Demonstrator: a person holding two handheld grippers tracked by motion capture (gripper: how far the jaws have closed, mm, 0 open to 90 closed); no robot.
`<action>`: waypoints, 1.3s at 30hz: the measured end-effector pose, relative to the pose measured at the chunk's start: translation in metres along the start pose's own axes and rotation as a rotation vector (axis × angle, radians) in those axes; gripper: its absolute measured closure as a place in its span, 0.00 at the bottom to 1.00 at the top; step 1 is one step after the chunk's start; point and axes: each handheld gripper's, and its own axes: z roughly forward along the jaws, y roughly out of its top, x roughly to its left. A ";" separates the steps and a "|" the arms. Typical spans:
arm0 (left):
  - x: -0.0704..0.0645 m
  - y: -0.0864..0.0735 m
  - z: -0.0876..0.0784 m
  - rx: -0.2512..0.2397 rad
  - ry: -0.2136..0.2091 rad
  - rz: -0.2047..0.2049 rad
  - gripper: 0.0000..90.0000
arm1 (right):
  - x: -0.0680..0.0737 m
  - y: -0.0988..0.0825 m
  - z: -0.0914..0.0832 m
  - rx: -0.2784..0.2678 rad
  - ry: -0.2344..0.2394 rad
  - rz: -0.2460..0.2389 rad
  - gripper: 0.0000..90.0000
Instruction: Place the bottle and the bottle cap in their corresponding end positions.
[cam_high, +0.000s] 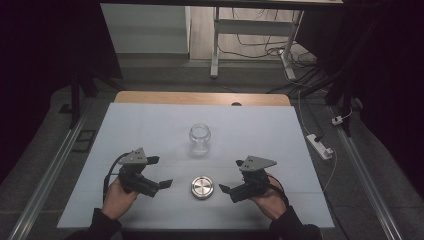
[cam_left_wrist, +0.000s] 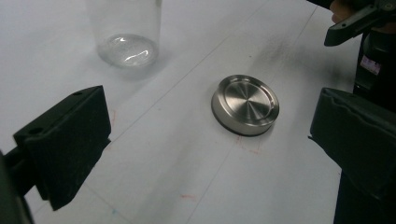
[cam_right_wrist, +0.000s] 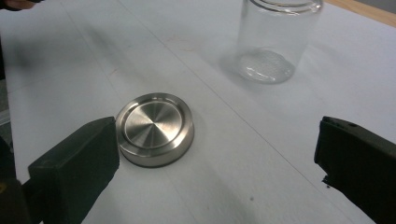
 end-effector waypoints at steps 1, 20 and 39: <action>0.000 -0.001 -0.002 -0.001 0.001 -0.004 0.00 | -0.001 -0.001 -0.002 -0.002 -0.003 0.004 0.00; -0.007 -0.038 -0.045 -0.021 0.100 -0.061 0.00 | -0.011 -0.021 -0.037 -0.014 -0.083 0.063 0.00; -0.012 -0.080 -0.082 -0.045 0.198 -0.161 0.00 | -0.019 -0.052 -0.081 -0.028 -0.196 0.147 0.00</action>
